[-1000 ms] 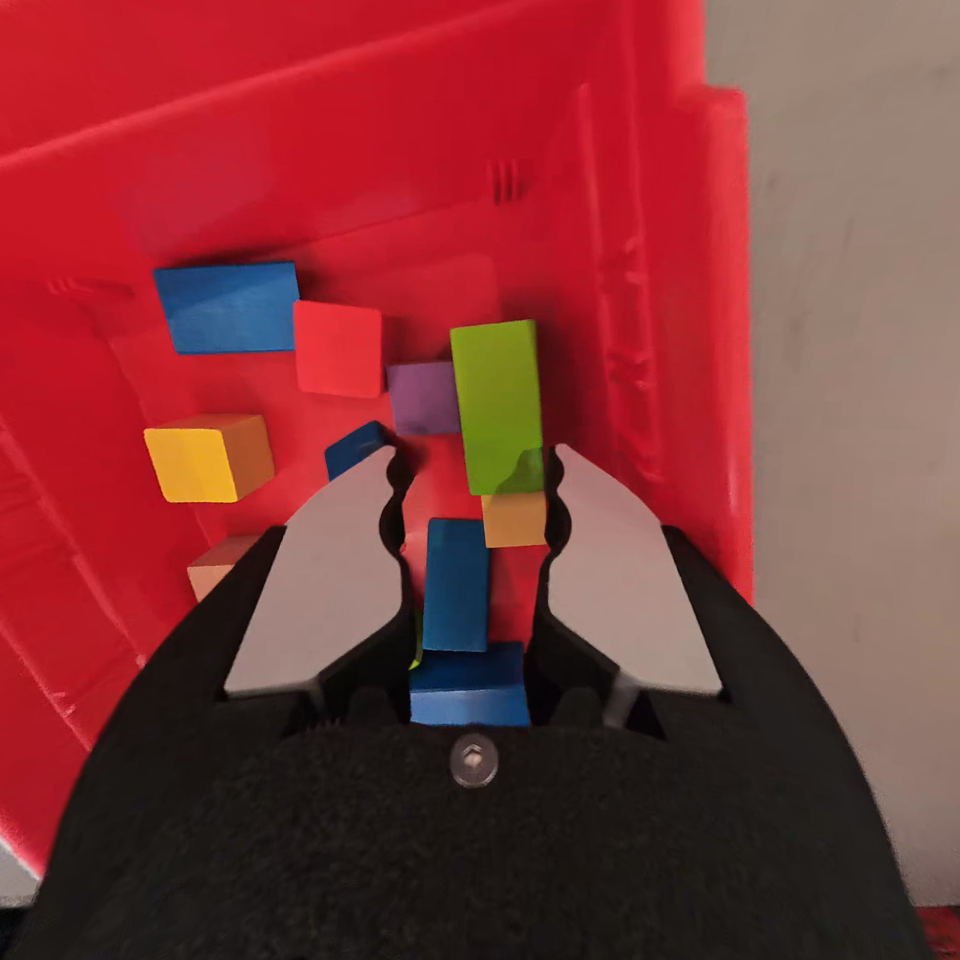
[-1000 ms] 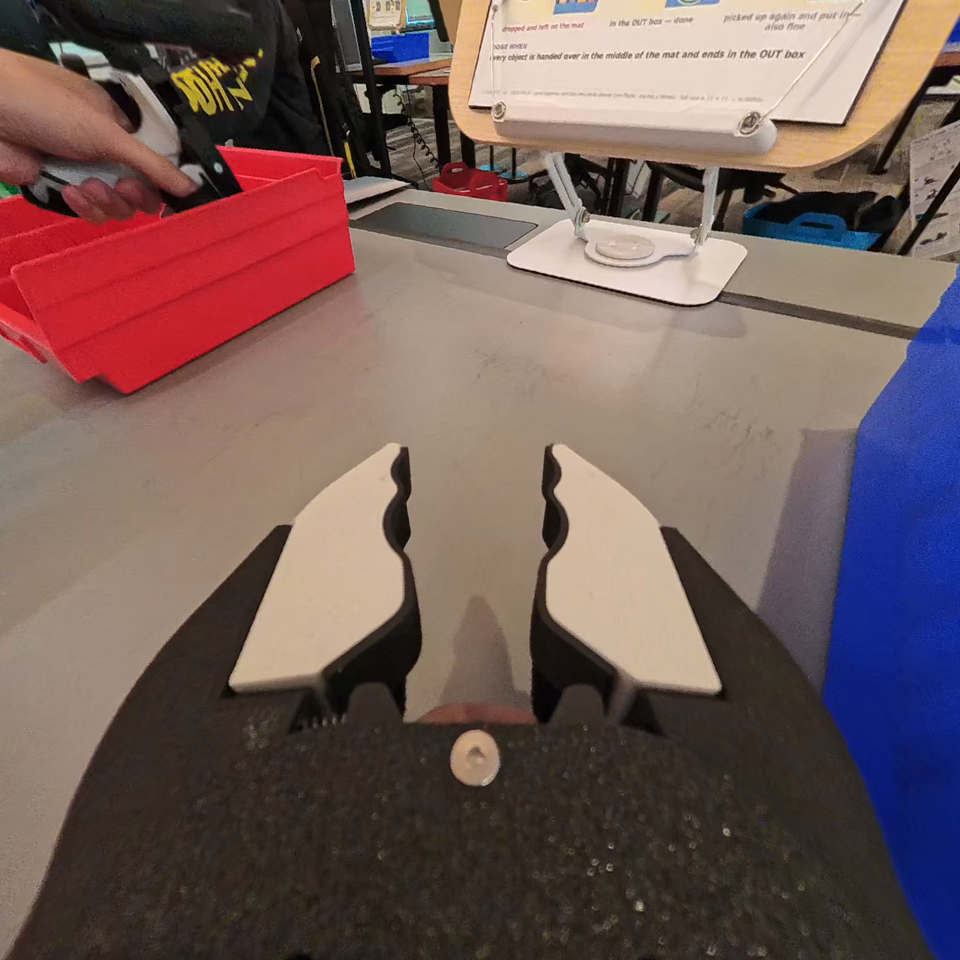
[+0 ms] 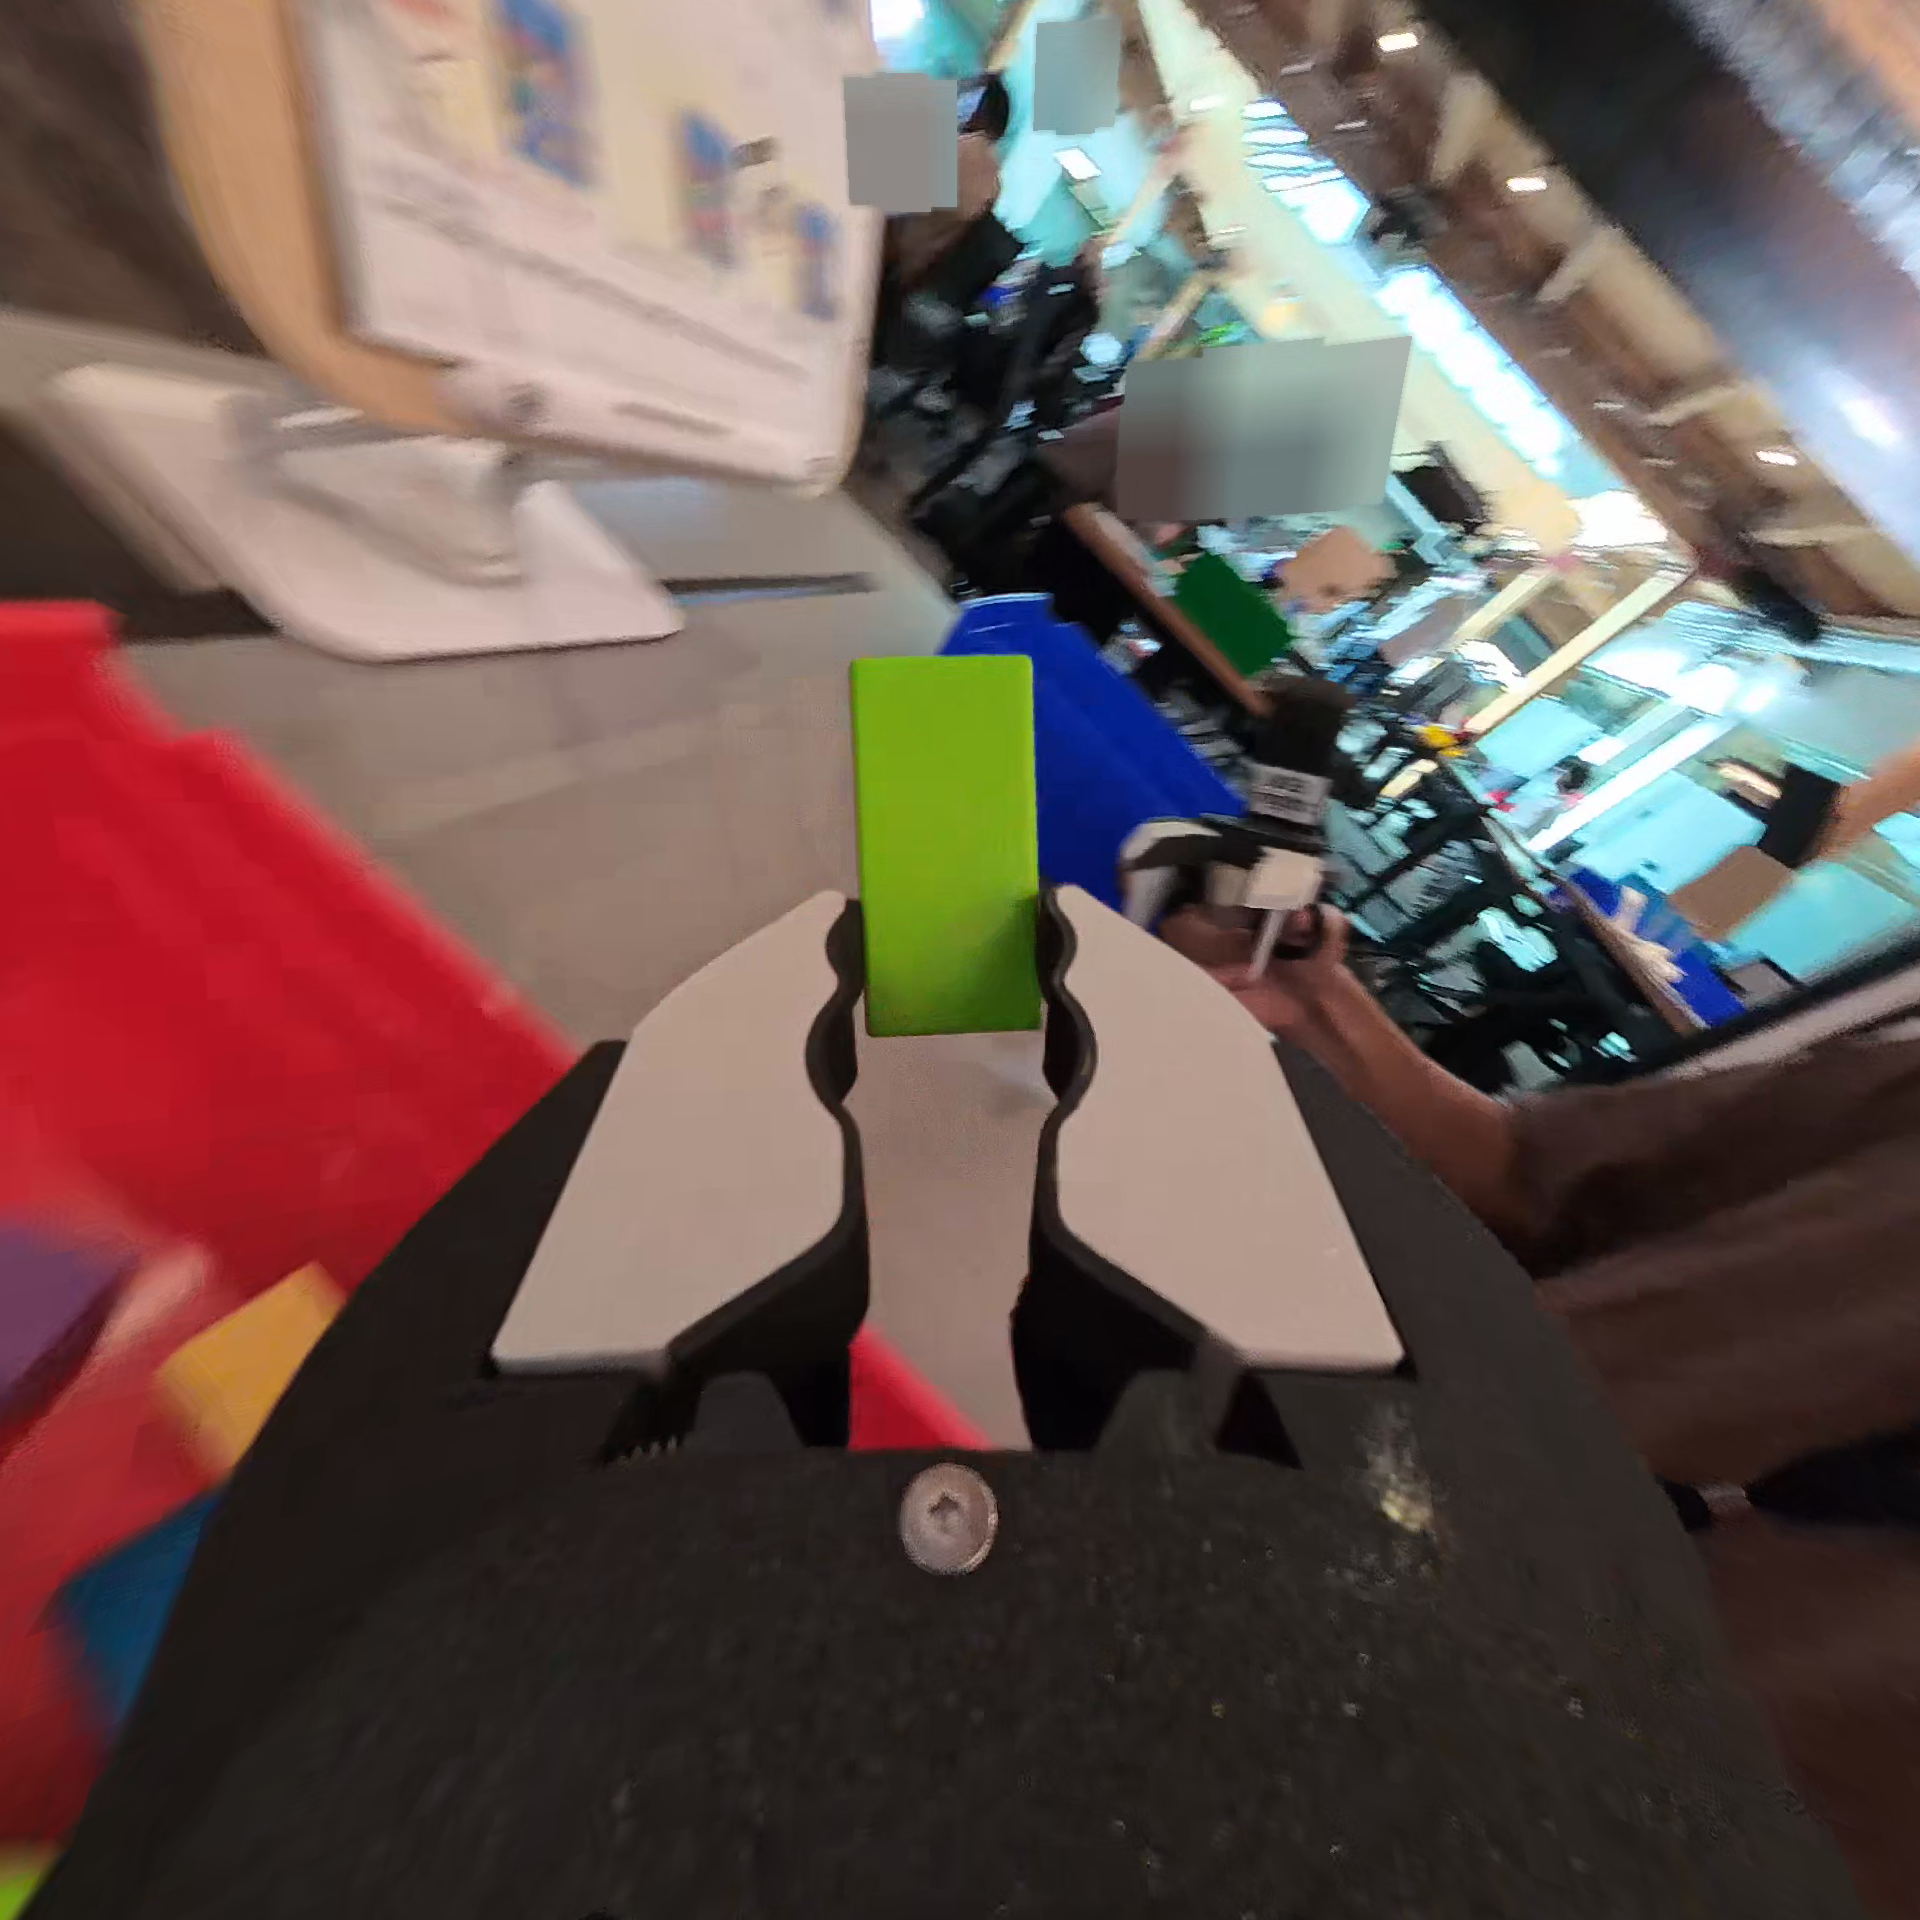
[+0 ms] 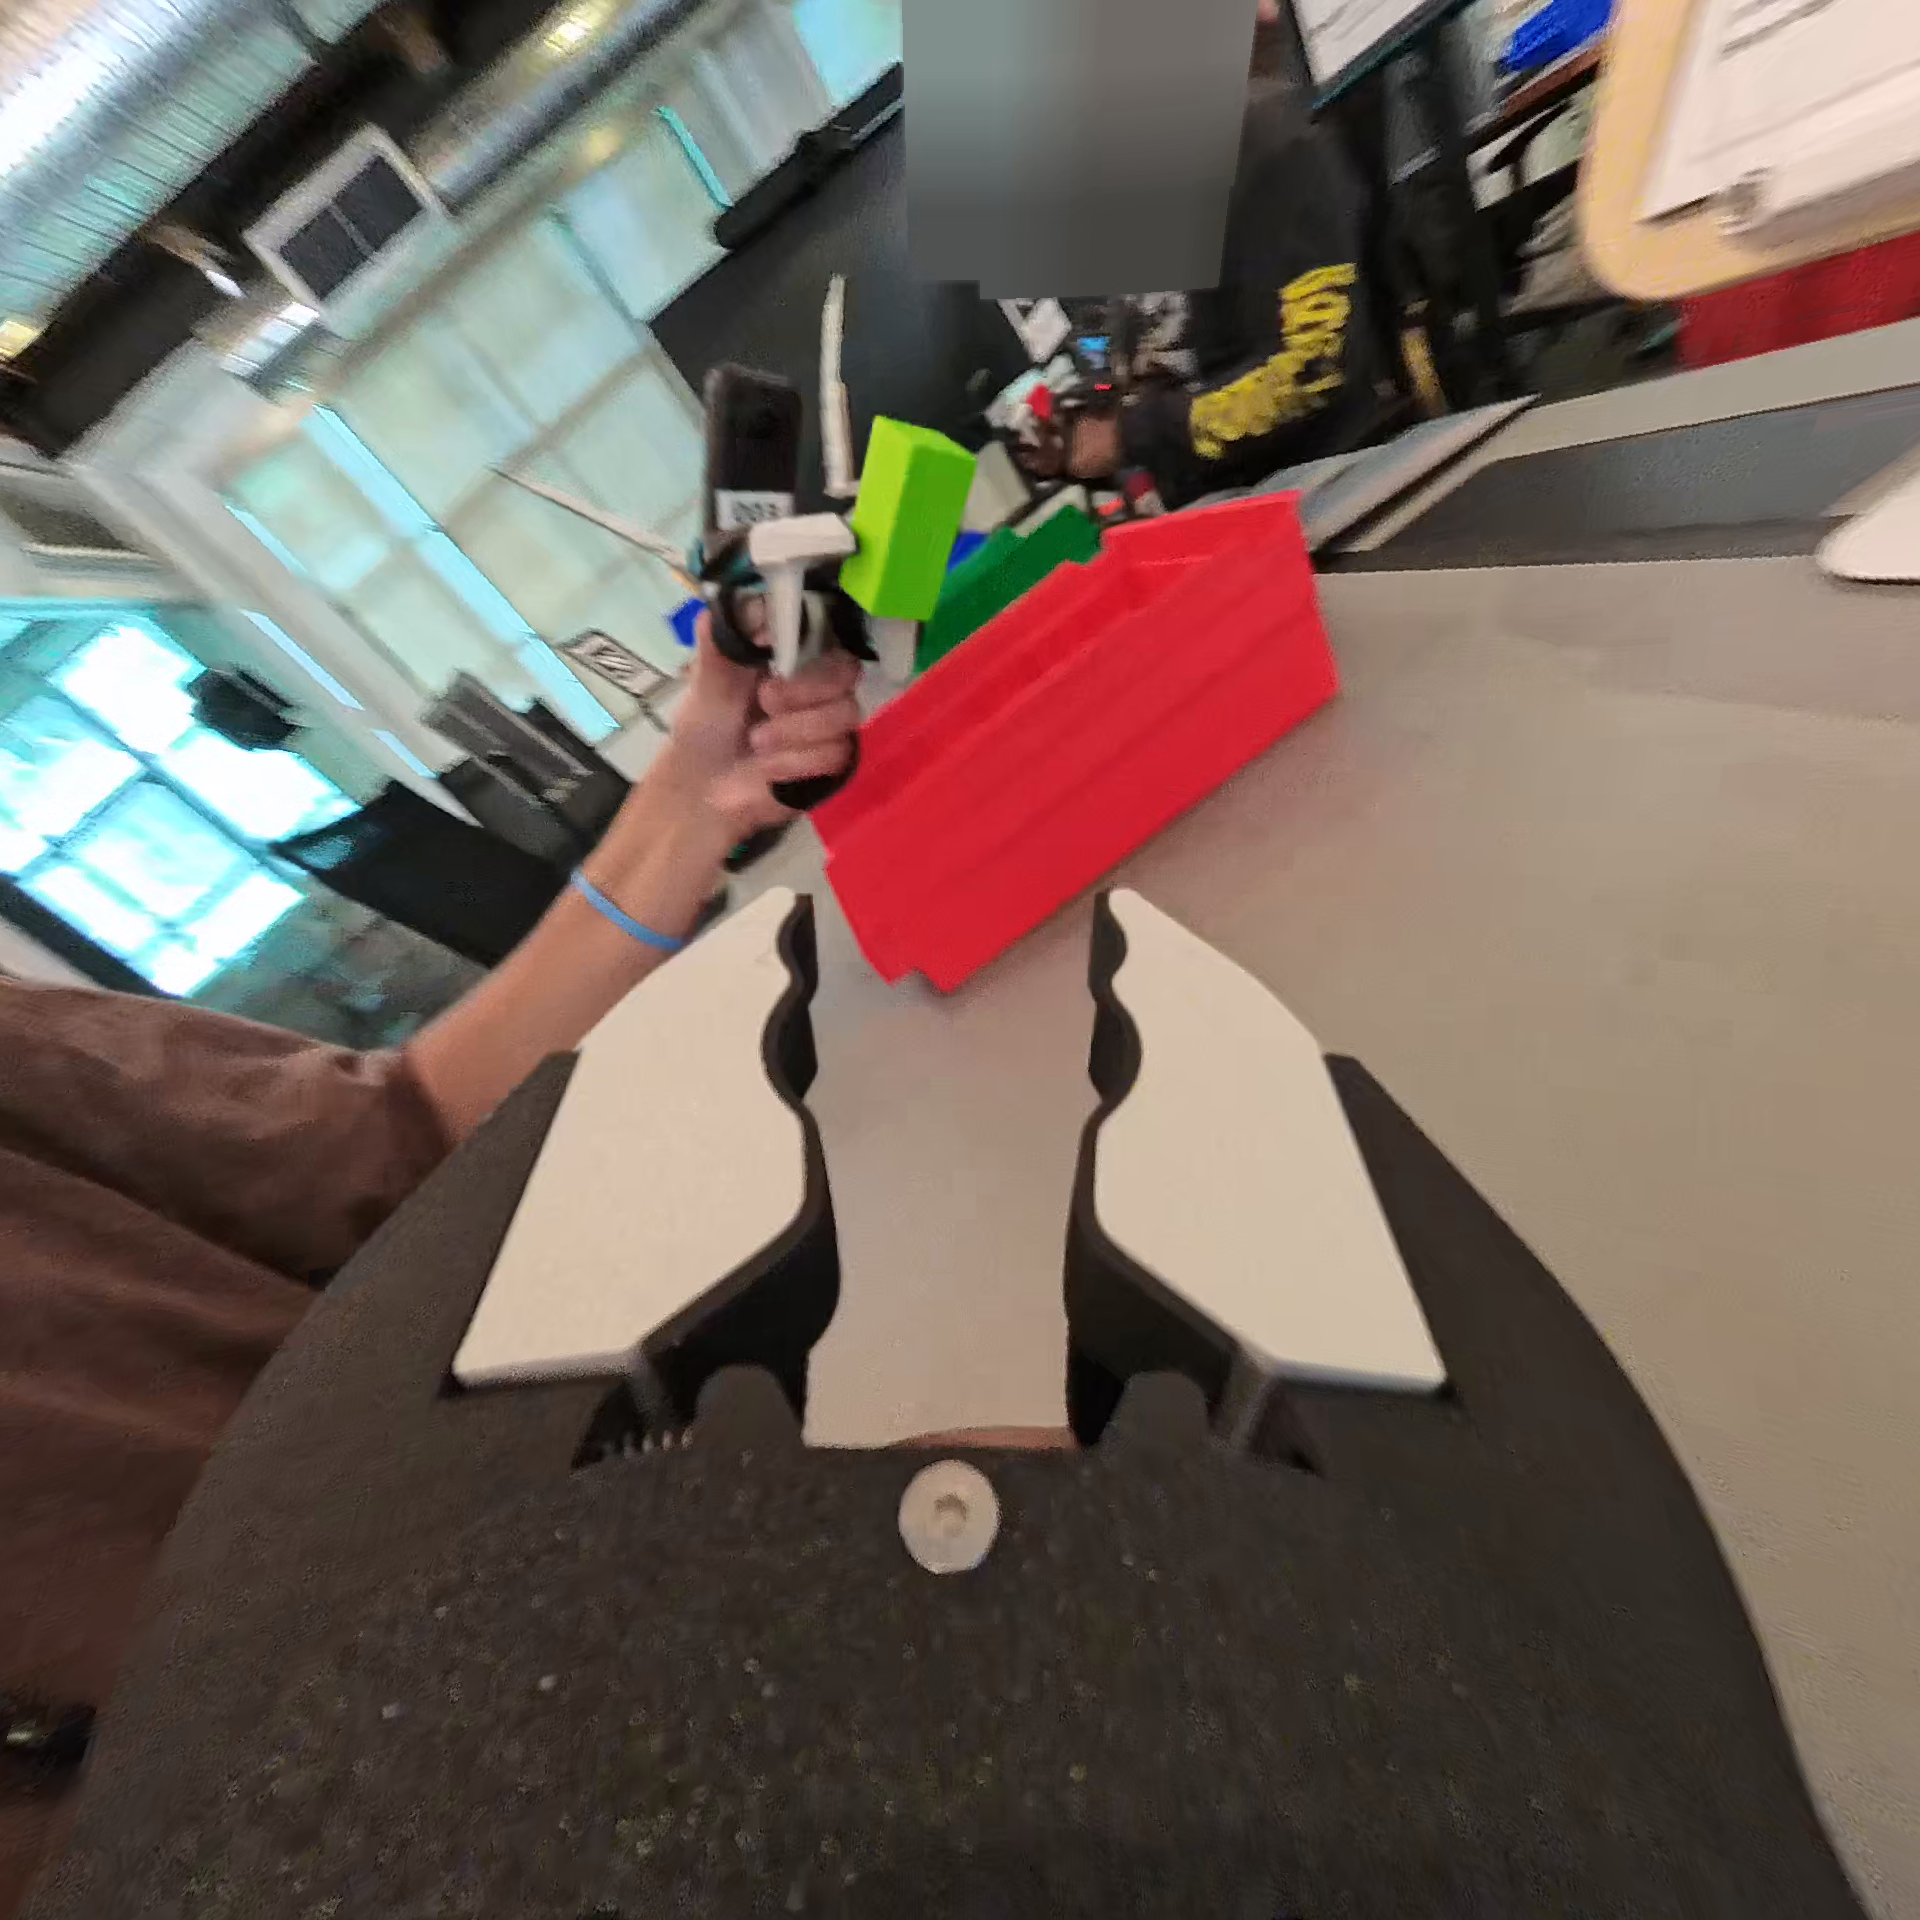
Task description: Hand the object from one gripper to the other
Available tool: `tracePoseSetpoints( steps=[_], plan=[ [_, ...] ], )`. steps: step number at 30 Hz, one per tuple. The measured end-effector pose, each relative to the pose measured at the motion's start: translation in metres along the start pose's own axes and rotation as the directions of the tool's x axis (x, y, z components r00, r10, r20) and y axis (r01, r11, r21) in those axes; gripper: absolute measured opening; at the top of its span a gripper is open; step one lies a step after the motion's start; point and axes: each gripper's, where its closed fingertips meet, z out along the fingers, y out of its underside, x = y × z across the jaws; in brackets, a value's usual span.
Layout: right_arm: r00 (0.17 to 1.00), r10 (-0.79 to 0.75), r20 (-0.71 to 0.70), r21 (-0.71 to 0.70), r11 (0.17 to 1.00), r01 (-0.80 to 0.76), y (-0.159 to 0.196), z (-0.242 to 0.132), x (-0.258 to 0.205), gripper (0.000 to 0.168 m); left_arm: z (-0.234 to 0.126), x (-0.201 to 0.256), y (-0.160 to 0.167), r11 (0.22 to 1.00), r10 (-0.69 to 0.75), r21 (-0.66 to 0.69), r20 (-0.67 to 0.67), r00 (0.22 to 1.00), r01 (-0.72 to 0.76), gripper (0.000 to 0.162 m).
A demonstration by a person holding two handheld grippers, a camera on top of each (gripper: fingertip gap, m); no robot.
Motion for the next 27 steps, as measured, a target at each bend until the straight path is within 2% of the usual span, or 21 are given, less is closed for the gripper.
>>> tracePoseSetpoints(
  steps=[3,6,9,11,13,17,23,25,27],
  plan=[
    [0.992,0.065,0.110,0.036,0.997,-0.069,-0.028,0.025,-0.013,0.050,0.036,0.048,-0.004,0.997,0.071,0.048,-0.164,0.984,-0.064,0.032],
    [0.981,0.053,0.185,0.055,0.996,-0.064,-0.049,0.045,-0.032,0.050,0.072,0.082,-0.002,0.994,0.103,0.057,-0.256,0.961,-0.091,0.032],
    [0.967,0.029,0.254,0.090,0.995,-0.053,-0.067,0.056,-0.052,0.050,0.103,0.100,0.010,0.994,0.104,0.002,-0.309,0.945,-0.109,0.032],
    [0.968,0.024,0.250,0.117,0.992,-0.054,-0.076,0.056,-0.053,0.055,0.116,0.107,0.015,0.995,0.091,-0.008,-0.342,0.935,-0.100,0.032],
    [0.971,-0.004,0.240,0.132,0.991,-0.029,-0.078,0.053,-0.053,0.050,0.126,0.113,0.018,0.997,0.069,-0.014,-0.374,0.925,-0.080,0.032],
    [0.980,-0.015,0.199,0.131,0.991,-0.012,-0.077,0.045,-0.044,0.035,0.141,0.119,0.031,0.995,0.053,-0.052,-0.396,0.917,-0.080,0.032],
    [0.989,0.016,0.148,0.109,0.994,-0.032,-0.073,0.036,-0.033,0.035,0.150,0.113,0.037,0.995,0.052,-0.062,-0.335,0.941,-0.077,0.033],
    [0.994,-0.002,0.112,0.109,0.994,-0.010,-0.075,0.030,-0.030,0.035,0.148,0.107,0.048,0.990,0.083,-0.088,-0.278,0.957,-0.112,0.067],
    [0.997,-0.038,0.068,0.108,0.994,0.030,-0.079,0.021,-0.032,0.035,0.141,0.096,0.065,0.983,0.113,-0.123,-0.177,0.978,-0.136,0.067]
  ],
)
